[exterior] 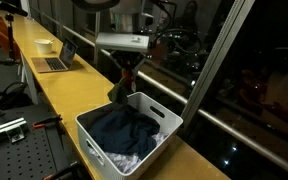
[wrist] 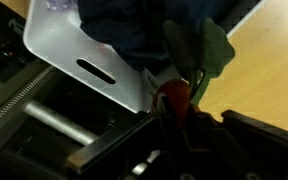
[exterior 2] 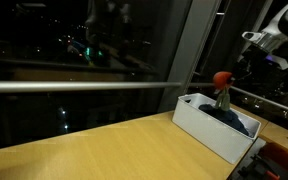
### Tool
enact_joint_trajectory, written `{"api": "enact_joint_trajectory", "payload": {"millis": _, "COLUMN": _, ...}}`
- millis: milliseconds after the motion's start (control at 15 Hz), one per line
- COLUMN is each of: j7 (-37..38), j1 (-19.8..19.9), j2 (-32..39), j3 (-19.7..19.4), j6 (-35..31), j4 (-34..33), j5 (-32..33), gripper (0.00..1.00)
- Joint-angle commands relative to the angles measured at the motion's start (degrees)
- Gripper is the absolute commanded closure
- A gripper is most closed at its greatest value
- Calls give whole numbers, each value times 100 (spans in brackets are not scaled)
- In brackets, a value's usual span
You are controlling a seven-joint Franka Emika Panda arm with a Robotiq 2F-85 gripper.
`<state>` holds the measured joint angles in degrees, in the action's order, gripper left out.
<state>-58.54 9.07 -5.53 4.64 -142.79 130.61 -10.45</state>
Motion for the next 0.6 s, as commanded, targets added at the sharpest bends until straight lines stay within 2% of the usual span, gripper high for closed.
{"api": "enact_joint_trajectory", "payload": {"millis": 0, "j7": -228, "j1": -242, "j2": -590, "j3": -657, "j6": 240, "j4": 302, "j5": -23, "gripper": 97}}
{"api": "enact_joint_trajectory", "payload": {"millis": 333, "j7": -206, "j1": -413, "j2": -700, "j3": -1070, "j6": 210, "j4": 498, "j5": 39, "gripper": 97}}
{"api": "enact_joint_trajectory", "payload": {"millis": 400, "j7": -204, "j1": -441, "j2": -705, "j3": -1105, "j6": 233, "j4": 518, "j5": 36, "gripper": 64}}
{"api": "enact_joint_trajectory", "payload": {"millis": 533, "j7": -201, "j1": -477, "j2": -720, "j3": -1147, "j6": 223, "j4": 584, "j5": 55, "gripper": 56}}
